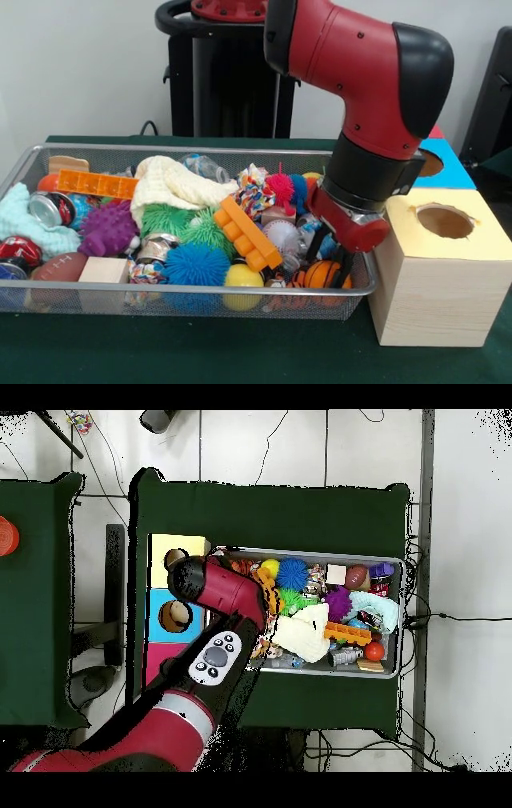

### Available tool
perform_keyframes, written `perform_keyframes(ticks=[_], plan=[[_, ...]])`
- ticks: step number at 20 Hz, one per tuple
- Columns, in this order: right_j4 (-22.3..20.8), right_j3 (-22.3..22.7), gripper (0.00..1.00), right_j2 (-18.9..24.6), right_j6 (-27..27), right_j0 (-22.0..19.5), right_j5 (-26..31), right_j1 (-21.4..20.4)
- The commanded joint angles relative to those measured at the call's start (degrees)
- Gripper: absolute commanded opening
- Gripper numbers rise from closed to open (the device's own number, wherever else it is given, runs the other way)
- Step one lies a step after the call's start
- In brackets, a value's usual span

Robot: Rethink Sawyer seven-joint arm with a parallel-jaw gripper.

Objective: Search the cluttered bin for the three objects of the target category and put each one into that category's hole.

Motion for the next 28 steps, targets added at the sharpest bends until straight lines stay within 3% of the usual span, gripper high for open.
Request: perform_keyframes(ticks=[1, 10, 23, 28], plan=[[0.12, 10.7, 1.0, 8.85, 8.44, -1.1, -4.19, -4.91], [0.19, 15.04, 1.0, 8.67, 8.77, 0.63, -2.19, -9.89], [0.46, 11.63, 1.0, 7.27, 10.05, 0.87, -1.17, -6.85], [0.5, 9.63, 1.0, 10.24, 8.25, -0.97, -2.76, -4.1]])
